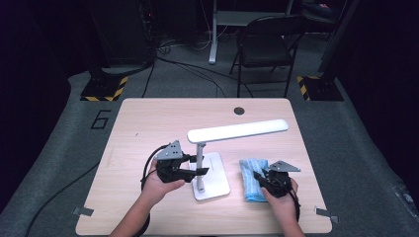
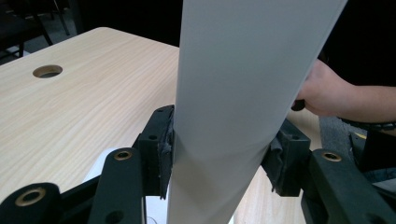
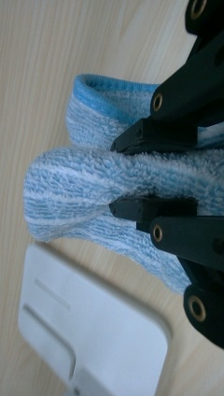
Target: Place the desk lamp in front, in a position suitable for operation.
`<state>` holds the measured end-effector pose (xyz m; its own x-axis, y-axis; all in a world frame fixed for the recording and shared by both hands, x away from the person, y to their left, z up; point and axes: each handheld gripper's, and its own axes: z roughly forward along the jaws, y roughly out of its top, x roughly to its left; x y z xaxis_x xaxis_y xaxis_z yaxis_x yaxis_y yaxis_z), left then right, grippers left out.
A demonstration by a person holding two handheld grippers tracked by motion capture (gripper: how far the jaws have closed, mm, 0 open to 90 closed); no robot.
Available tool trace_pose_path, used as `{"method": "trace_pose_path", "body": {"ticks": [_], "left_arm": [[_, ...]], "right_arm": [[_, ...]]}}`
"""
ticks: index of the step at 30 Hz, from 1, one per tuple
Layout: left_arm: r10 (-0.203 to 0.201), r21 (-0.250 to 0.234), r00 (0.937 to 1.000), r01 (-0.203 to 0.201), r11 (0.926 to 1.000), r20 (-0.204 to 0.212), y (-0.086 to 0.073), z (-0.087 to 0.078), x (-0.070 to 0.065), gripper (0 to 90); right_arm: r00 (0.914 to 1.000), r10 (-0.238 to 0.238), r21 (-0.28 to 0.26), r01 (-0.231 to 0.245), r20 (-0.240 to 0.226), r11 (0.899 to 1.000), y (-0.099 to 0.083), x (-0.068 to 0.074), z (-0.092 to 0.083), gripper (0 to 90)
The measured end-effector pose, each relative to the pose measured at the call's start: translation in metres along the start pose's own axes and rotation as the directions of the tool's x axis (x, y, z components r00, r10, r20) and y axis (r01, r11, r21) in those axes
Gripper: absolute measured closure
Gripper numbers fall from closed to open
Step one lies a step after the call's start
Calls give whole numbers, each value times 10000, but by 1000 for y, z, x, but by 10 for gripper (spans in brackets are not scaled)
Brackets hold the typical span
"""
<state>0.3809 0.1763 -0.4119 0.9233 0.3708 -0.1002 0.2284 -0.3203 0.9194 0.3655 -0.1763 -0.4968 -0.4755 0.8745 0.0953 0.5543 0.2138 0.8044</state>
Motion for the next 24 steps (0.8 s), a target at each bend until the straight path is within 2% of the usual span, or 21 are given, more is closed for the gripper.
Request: {"method": "trace_pose_path", "body": {"ticks": [1,2,3,4,5,6,7,13,14,17,21,24], "left_arm": [[0,0,10000,0,10000,0,0,0,0,498],[-47,31,10000,47,10000,-34,0,0,0,496],[-46,44,10000,46,10000,-47,0,0,0,496],[-65,79,10000,66,9999,-60,1,0,0,496],[-65,79,10000,66,9999,-60,1,0,0,495],[-126,167,9999,128,9998,-89,2,0,-1,494],[-126,167,9999,128,9998,-89,2,0,-1,494],[-355,244,9993,357,9991,-94,3,0,-1,484],[-345,273,9993,349,9990,-122,4,0,-1,483],[-317,322,9994,321,9990,-131,6,0,-2,479],[-272,205,9994,276,9994,-211,7,-1,-2,439],[-437,47,9987,439,9990,-247,9,-2,-2,421]], "right_arm": [[10000,0,0,0,0,10000,0,0,0,708],[9989,-32,6,32,-474,10000,4,11,4,708],[9989,-32,6,32,-474,10000,4,11,4,708],[9963,-222,81,229,-829,9997,7,20,7,708],[9963,-222,81,229,-829,9997,7,20,7,708],[9926,-423,165,445,-1136,9989,10,29,12,707],[9909,-425,261,462,-1276,9986,11,34,14,707],[9825,-805,432,889,-1682,9951,16,53,26,704],[9782,-1031,347,1111,-1801,9932,18,57,31,703],[9758,-1148,496,1260,-1860,9908,19,62,36,701],[9771,-901,611,1036,-1927,9927,17,65,42,697],[9750,-868,642,1019,-2044,9927,15,65,45,693]]}}
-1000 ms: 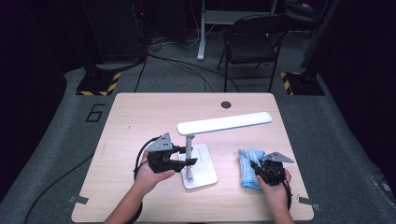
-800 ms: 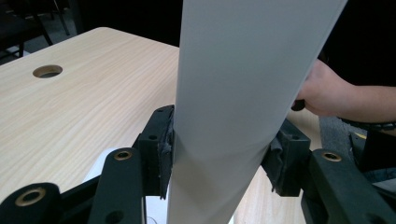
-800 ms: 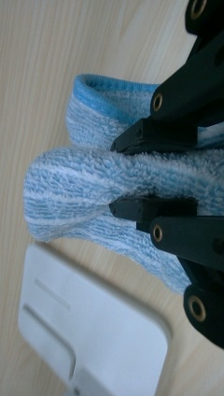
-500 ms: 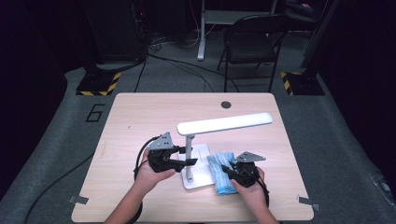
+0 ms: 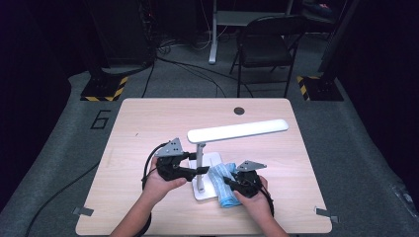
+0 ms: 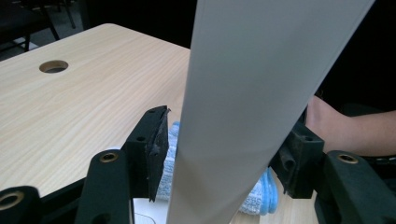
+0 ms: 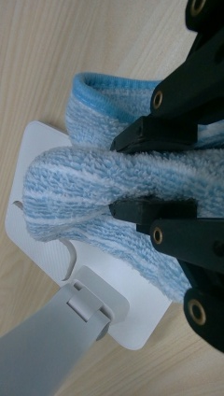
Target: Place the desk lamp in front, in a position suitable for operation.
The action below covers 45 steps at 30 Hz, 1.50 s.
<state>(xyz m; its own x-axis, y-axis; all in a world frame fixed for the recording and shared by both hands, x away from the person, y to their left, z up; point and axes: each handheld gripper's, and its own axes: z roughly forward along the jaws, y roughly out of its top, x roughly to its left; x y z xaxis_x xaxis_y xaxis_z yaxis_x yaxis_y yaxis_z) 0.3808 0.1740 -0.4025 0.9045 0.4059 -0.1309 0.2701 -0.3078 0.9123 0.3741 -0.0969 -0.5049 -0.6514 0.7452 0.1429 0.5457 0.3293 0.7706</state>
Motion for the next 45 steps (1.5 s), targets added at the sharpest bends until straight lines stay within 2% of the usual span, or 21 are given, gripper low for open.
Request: {"method": "trace_pose_path", "body": {"ticks": [4,10,13,18,21,24,25,26,27,28,29,30,31,34,38,39,40,41,45], "left_arm": [[-13,-64,10000,13,10000,-14,2,1,0,418],[-75,-36,10000,75,10000,22,5,1,-1,416],[-73,-16,9999,73,10000,87,7,0,-1,428],[28,-5,10000,-28,10000,55,9,1,-2,444],[215,12,9997,-215,9998,105,10,0,-4,487],[473,55,9989,-473,9989,27,11,0,-4,499],[473,55,9989,-473,9989,27,11,0,-4,502],[545,32,9985,-545,9985,33,10,0,-4,504],[545,32,9985,-545,9985,33,10,0,-4,504],[619,97,9981,-620,9980,64,11,-1,-4,506],[619,97,9981,-620,9980,64,11,-1,-4,506],[679,150,9976,-680,9976,97,11,-2,-4,506],[688,160,9975,-691,9975,179,11,-2,-4,507],[672,129,9970,-678,9976,388,9,-5,-1,505],[696,81,9969,-700,9975,374,8,-5,-2,506],[702,70,9968,-706,9975,387,8,-5,-2,506],[674,59,9970,-677,9977,380,8,-5,-2,506],[674,59,9970,-677,9977,380,8,-5,-2,506],[713,103,9968,-717,9974,372,8,-5,-3,508]], "right_arm": [[9999,110,17,-110,-27,9999,0,1,0,672],[9999,28,89,-26,-135,10000,-1,6,4,549],[9999,98,51,-99,68,9999,-1,10,5,496],[9994,-219,183,214,271,9996,-2,16,9,450],[9988,-276,196,269,397,9994,-3,18,9,452],[9970,-590,196,581,498,9981,-3,21,8,533],[9970,-590,196,581,498,9981,-3,21,8,533],[9954,-820,226,810,491,9965,-3,23,7,595],[9954,-820,226,810,491,9965,-3,23,7,595],[9949,-917,147,912,426,9957,-4,25,6,654],[9950,-865,140,859,504,9962,-4,26,5,665],[9950,-865,140,859,504,9962,-4,26,5,665],[9935,-1057,121,1053,426,9944,-5,28,4,675],[9918,-1226,288,1216,362,9922,-6,38,3,679],[9882,-1485,374,1470,387,9884,-6,36,6,685],[9904,-1344,358,1333,329,9904,-6,37,7,686],[9880,-1502,436,1486,361,9879,-3,34,8,686],[9906,-1313,359,1300,389,9909,-3,35,10,687],[9877,-1466,328,1449,547,9889,4,31,18,689]]}}
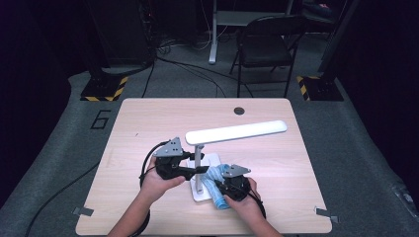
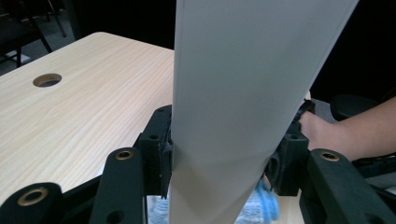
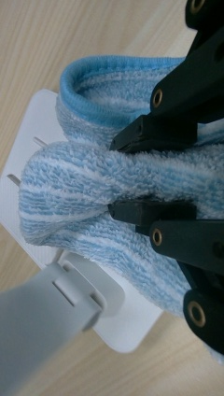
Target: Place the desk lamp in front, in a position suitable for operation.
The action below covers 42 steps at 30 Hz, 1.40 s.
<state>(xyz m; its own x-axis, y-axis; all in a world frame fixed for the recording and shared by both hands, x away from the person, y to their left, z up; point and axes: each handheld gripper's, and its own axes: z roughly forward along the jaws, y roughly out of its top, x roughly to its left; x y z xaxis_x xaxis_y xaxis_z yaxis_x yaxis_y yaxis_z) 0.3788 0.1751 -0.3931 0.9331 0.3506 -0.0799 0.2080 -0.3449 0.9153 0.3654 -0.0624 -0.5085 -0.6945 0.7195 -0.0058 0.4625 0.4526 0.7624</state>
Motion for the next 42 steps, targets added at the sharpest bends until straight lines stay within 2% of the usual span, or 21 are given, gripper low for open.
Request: {"method": "trace_pose_path", "body": {"ticks": [2,4,9,10,13,19,28,29,32,42], "left_arm": [[-17,-16,10000,17,10000,6,0,0,1,509],[-33,-24,10000,33,10000,-8,-1,0,1,509],[-31,-52,10000,32,10000,34,-1,-1,1,509],[-37,-53,10000,37,10000,53,-1,0,1,509],[-51,-55,9999,52,10000,101,-1,0,1,509],[-34,-32,10000,34,10000,43,-1,-1,1,509],[14,-51,9999,-13,10000,159,-2,-2,2,509],[26,-56,9998,-25,10000,191,-2,-2,3,509],[0,-56,9998,1,10000,184,-2,-2,3,509],[7,-99,10000,-6,10000,73,-3,-4,3,508]], "right_arm": [[10000,-15,69,15,-10,10000,2,-2,2,690],[9998,187,113,-187,-29,9998,7,-7,7,691],[9995,216,209,-221,239,9995,20,-15,21,691],[9991,367,239,-372,216,9990,22,-16,22,691],[9992,320,248,-326,244,9992,26,-20,27,691],[9970,666,324,-679,401,9972,37,-29,40,692],[9964,713,369,-730,453,9966,47,-44,51,691],[9940,963,332,-980,518,9946,48,-45,52,691],[9912,1228,385,-1248,503,9914,52,-53,57,690],[9905,1196,445,-1228,678,9914,54,-53,57,702]]}}
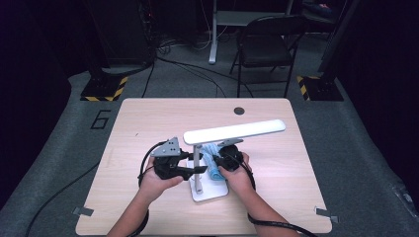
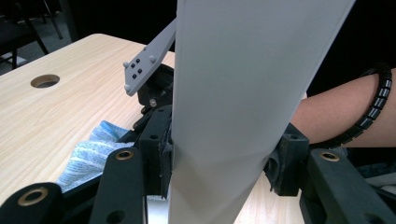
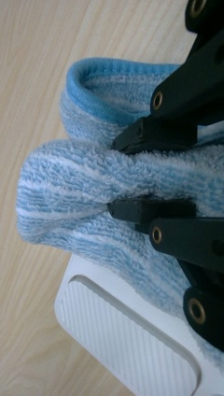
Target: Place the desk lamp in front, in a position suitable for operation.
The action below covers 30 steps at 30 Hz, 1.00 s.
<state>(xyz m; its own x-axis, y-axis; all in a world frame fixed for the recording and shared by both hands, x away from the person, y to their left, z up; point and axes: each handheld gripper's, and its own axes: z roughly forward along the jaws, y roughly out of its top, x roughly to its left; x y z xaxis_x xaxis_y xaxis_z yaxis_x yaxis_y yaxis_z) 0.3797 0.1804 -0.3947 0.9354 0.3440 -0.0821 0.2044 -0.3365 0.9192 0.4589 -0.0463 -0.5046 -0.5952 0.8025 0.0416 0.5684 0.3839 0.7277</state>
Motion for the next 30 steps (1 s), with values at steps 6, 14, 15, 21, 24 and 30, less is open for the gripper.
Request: {"method": "trace_pose_path", "body": {"ticks": [6,14,15,21,24,30], "left_arm": [[8,21,10000,-8,10000,60,-1,-4,0,507],[148,148,9999,-149,9998,48,-1,-6,0,508],[156,165,9998,-158,9997,91,-1,-7,1,508],[177,130,9996,-179,9998,199,-2,-7,1,508],[166,113,9997,-168,9998,182,-3,-7,1,508],[233,164,9996,-236,9996,166,-2,-6,0,509]], "right_arm": [[9999,10,-82,-11,-130,10000,-7,3,-6,707],[9993,-234,-131,230,-301,9996,-21,10,-19,708],[9990,-239,-108,235,-373,9997,-25,12,-23,709],[9972,-500,-21,499,-559,9987,-37,23,-36,708],[9960,-675,-59,673,-579,9977,-43,27,-41,709],[9856,-1358,18,1367,-1008,9906,-59,47,-61,706]]}}
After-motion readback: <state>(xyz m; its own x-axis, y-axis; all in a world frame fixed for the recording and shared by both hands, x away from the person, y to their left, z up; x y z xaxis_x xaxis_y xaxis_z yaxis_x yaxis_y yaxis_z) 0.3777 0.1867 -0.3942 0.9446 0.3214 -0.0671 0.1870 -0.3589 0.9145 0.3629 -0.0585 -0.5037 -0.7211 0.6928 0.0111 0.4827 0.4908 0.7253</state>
